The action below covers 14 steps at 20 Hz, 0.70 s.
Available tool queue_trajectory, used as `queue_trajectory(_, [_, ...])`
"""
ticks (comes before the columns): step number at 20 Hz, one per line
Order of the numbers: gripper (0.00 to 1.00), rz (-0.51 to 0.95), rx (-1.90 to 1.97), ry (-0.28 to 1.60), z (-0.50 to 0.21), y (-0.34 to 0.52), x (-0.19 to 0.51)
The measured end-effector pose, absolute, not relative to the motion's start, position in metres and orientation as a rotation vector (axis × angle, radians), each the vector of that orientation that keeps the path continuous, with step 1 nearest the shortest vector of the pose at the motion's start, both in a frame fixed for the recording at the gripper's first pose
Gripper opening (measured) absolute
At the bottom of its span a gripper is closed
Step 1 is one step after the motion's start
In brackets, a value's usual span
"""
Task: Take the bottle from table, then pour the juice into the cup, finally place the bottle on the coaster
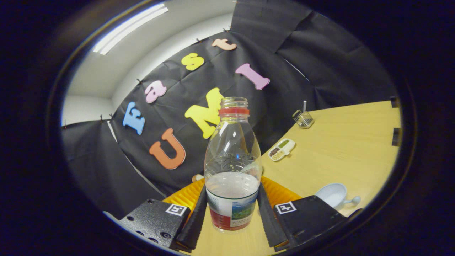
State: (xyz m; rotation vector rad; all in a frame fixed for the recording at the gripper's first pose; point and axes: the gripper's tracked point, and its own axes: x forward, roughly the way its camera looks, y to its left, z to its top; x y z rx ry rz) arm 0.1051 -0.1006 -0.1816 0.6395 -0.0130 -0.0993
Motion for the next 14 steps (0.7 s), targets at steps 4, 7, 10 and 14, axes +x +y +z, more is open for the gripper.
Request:
queue_trajectory(4, [0.76,-0.079,0.37,0.011,-0.195,-0.092,0.136])
queue_trajectory(7, [0.77,-0.088,0.237,0.003,-0.204,-0.09,0.161])
queue_trajectory(10, [0.76,-0.125,0.188,0.025,-0.224,-0.093,0.181])
queue_trajectory(14, [0.78,-0.124,0.115,0.073,-0.259,-0.09,0.207])
